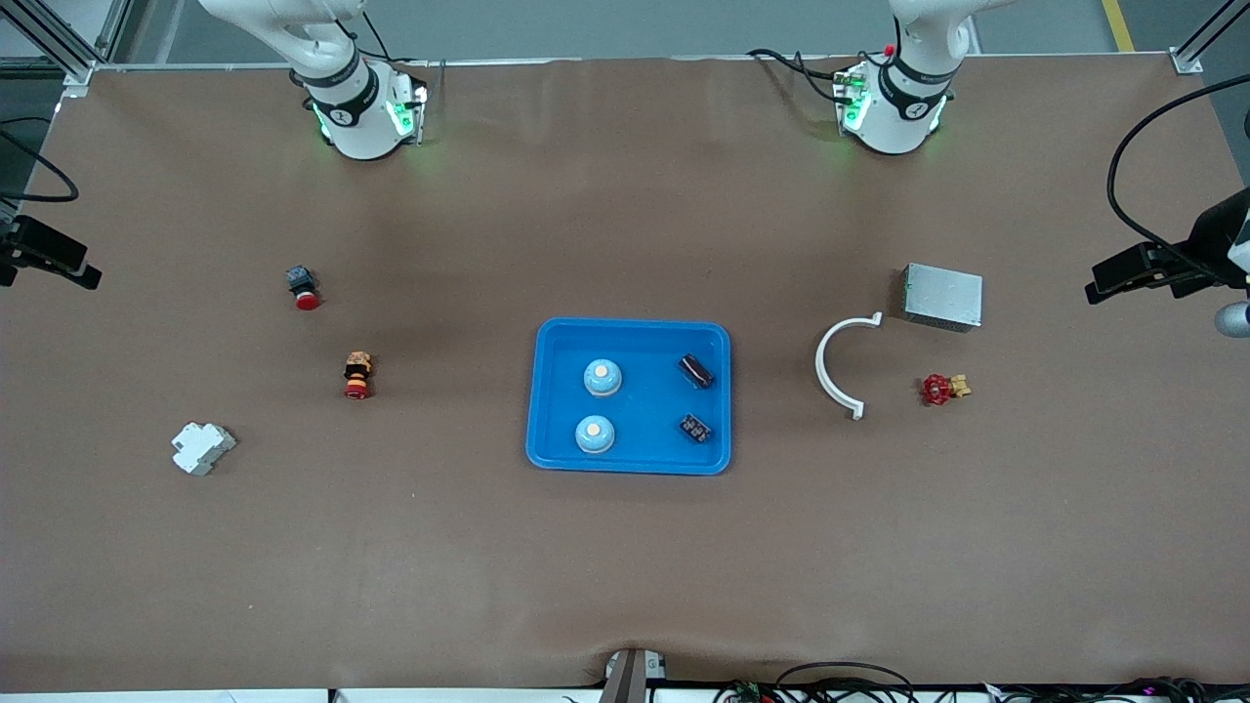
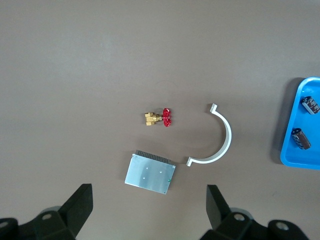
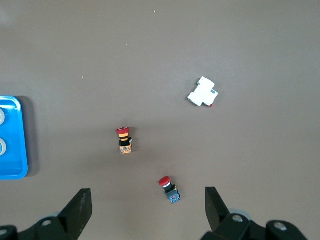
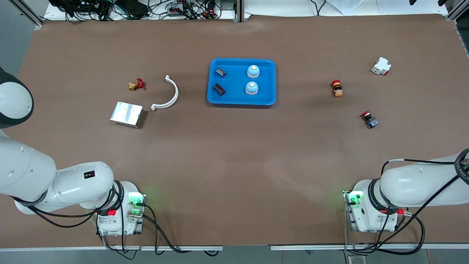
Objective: Place electrolytic capacitor and blue bell in tray
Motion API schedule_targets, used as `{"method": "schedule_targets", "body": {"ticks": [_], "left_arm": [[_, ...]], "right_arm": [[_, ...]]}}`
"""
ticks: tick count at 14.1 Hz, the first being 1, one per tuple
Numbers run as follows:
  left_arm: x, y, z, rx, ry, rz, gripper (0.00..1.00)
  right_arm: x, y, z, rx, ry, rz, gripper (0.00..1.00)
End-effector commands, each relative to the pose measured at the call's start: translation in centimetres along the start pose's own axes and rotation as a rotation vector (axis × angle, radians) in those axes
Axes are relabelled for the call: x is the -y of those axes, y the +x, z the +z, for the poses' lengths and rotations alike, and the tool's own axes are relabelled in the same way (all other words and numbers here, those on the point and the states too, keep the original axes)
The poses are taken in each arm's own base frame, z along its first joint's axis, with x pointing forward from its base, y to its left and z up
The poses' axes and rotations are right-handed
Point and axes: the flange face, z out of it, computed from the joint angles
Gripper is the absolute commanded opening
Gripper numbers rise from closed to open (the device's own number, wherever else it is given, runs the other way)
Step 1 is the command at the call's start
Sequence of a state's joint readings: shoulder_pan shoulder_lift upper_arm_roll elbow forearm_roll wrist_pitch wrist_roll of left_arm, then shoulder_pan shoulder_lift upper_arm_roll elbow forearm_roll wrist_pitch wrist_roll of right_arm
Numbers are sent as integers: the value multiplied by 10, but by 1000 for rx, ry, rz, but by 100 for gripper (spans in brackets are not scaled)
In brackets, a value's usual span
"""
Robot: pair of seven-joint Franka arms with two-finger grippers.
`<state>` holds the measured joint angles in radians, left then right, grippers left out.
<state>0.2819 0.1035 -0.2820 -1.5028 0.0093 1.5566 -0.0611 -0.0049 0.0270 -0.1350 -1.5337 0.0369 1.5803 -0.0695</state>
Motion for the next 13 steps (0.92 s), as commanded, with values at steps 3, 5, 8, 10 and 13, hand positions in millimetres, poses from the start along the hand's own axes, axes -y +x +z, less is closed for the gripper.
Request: {"method": "schedule_targets", "body": {"ticks": [3, 5, 8, 10, 13], "left_arm": [[-6, -1, -4, 7, -19, 4, 100], [-12, 0, -4, 7, -18, 14, 100], [-21, 0, -1, 12, -11, 29, 100], [-24, 1, 2, 17, -8, 35, 100], [-24, 2, 4, 20, 3, 27, 100]], "right_arm": [[-2, -8, -3, -14, 2, 16, 100], [-2, -8, -3, -14, 2, 16, 100], [-2, -7, -2, -17, 1, 16, 100], [-2, -6, -1, -19, 1, 16, 100], [-2, -6, -1, -19, 1, 16, 100]]}}
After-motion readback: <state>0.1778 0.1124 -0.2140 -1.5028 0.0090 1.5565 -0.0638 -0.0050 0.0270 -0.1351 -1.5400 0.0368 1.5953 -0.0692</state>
